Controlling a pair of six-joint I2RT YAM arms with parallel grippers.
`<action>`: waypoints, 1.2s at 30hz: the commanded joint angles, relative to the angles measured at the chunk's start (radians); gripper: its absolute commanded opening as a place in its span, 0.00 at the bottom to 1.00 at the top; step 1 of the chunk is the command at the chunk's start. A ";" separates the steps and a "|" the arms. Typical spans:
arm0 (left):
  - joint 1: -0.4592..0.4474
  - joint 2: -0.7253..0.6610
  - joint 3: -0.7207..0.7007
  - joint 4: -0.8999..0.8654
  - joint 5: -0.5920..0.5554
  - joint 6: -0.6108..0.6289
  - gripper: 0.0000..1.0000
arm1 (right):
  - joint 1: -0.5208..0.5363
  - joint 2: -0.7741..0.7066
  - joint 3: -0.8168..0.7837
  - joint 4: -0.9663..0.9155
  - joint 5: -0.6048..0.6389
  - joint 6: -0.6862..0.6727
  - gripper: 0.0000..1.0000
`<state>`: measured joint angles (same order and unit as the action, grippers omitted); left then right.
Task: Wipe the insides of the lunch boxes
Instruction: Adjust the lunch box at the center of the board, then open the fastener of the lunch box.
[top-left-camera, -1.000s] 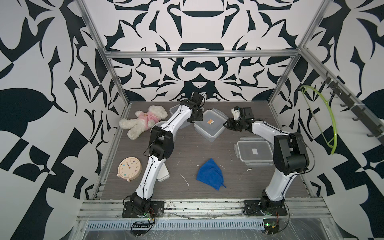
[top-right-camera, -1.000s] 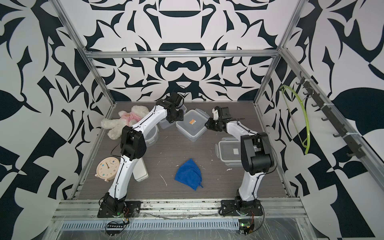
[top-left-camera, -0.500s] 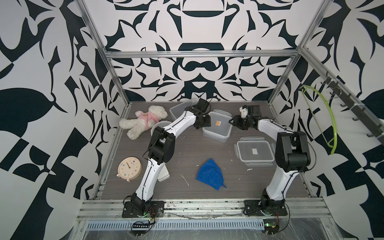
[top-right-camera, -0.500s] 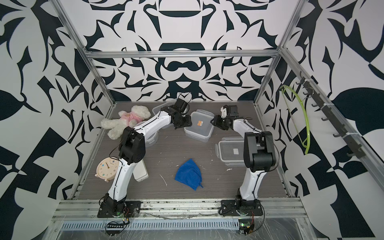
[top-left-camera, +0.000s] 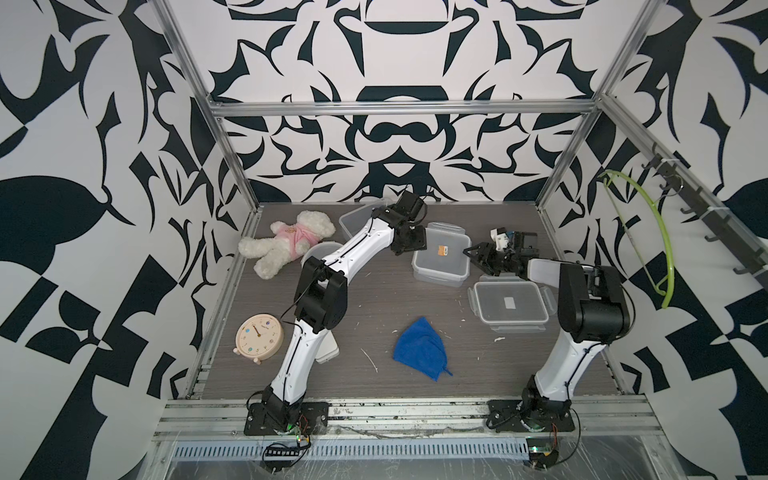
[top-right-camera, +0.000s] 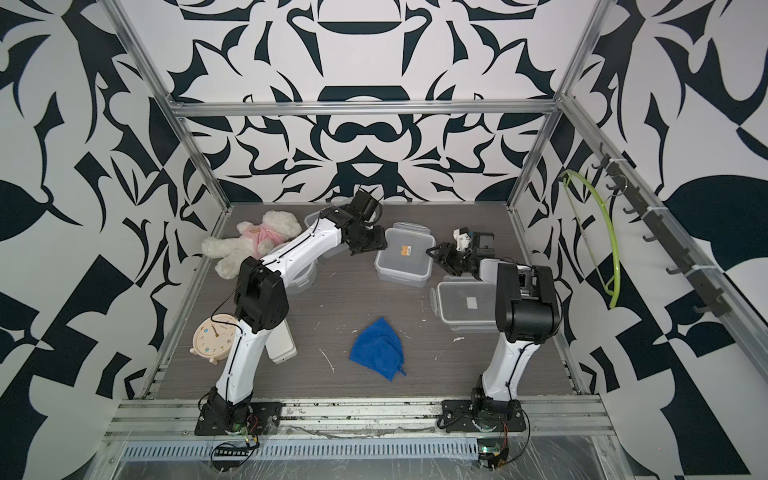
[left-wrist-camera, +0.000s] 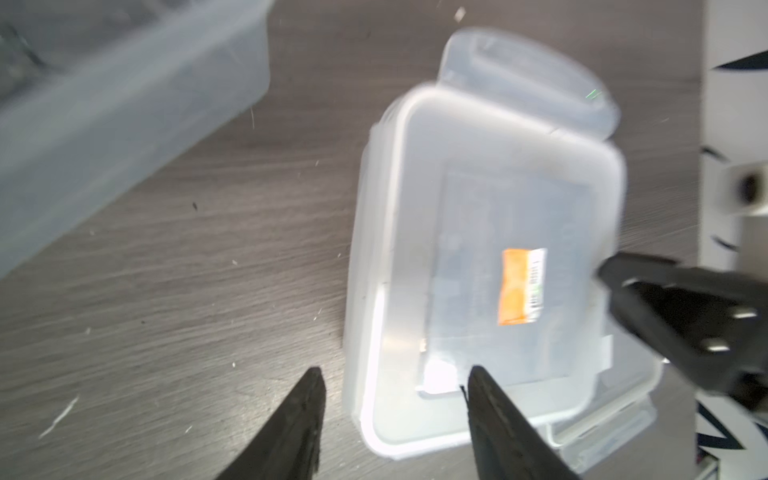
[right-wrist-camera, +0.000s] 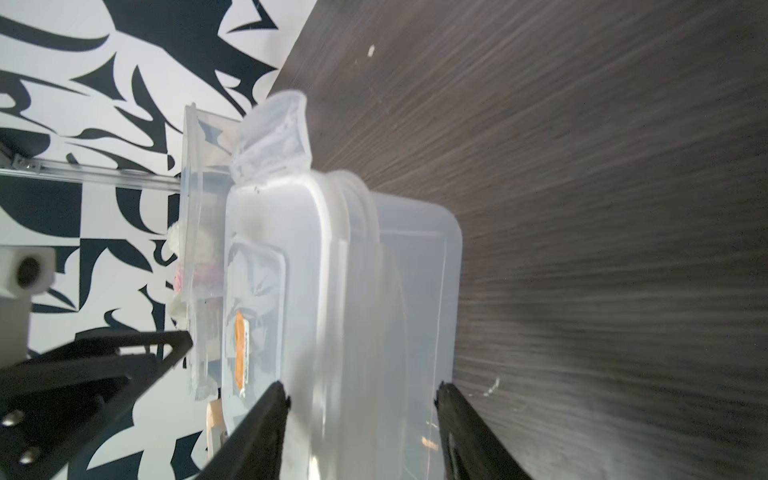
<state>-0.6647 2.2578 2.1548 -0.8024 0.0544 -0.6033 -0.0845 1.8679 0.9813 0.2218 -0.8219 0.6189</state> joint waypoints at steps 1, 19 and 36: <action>-0.023 -0.036 0.021 0.017 0.064 -0.021 0.58 | 0.004 0.006 -0.029 0.253 -0.133 0.110 0.59; -0.049 0.094 -0.084 0.144 0.193 -0.115 0.55 | 0.005 0.269 -0.107 1.048 -0.220 0.641 0.52; -0.045 0.234 -0.088 0.182 0.244 -0.144 0.52 | 0.018 0.172 -0.100 0.681 -0.165 0.408 0.03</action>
<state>-0.7132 2.3772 2.1098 -0.4690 0.3305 -0.7437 -0.0879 2.1372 0.8722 1.1076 -0.9897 1.1912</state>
